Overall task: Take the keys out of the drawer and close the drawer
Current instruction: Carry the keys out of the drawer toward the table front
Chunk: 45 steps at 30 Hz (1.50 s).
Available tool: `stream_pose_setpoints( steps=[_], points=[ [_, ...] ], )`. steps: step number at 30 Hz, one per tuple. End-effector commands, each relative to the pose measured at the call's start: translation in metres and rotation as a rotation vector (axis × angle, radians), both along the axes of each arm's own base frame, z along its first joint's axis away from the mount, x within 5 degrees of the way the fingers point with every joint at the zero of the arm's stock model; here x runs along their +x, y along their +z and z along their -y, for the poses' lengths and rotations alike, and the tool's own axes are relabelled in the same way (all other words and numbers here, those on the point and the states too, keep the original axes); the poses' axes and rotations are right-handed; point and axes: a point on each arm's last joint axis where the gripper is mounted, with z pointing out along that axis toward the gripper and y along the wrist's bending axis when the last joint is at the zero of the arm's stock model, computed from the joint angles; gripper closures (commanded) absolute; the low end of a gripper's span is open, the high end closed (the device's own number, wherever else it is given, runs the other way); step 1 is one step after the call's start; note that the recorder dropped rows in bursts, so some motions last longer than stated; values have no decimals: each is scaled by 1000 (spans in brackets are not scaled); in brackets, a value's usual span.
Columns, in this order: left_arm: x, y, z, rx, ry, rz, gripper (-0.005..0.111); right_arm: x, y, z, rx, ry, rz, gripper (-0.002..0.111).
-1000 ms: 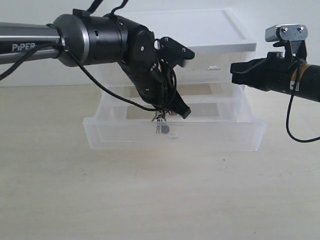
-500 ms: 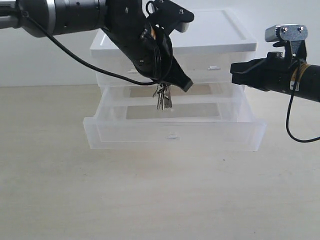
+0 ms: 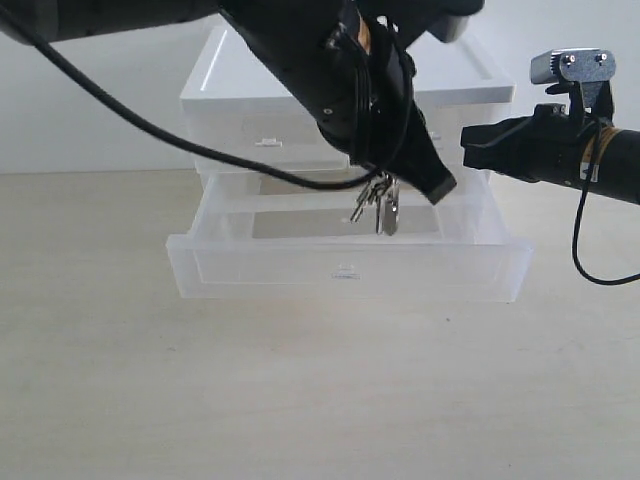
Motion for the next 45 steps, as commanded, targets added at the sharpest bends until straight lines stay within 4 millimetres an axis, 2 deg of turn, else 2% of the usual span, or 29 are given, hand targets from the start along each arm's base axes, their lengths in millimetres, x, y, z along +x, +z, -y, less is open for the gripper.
stream_pose_setpoints(
  steps=[1, 5, 8, 16, 20, 29, 33, 40, 43, 45],
  points=[
    [-24, -18, 15, 29, -85, -9, 102, 4, 2, 6, 26, -61, -5, 108],
    [-47, -37, 30, 41, -170, -7, 102, 4, 2, 6, 28, -63, -5, 108],
    [-57, -51, 34, 56, -211, -7, 102, 4, 2, 6, 28, -63, -5, 108],
    [-50, -108, 6, 46, -160, -37, 102, 4, 2, 7, 27, -64, -6, 108],
    [-35, -125, -11, -40, -124, 22, 102, 4, 1, 7, 22, -67, -10, 108],
    [-15, -174, -22, 39, -123, -7, 102, 4, 1, 7, 18, -68, -10, 108],
    [-11, -180, -23, 40, -128, 7, 102, 4, 1, 7, 16, -67, -9, 108],
    [-8, -176, -21, 12, -137, 42, 100, 4, 1, 7, 8, -65, -4, 108],
    [-8, -176, -21, 12, -137, 42, 87, 4, 1, 7, 6, -65, -3, 108],
    [-8, -176, -21, 12, -137, 42, 74, 4, 1, 7, 6, -65, -3, 108]
  ],
)
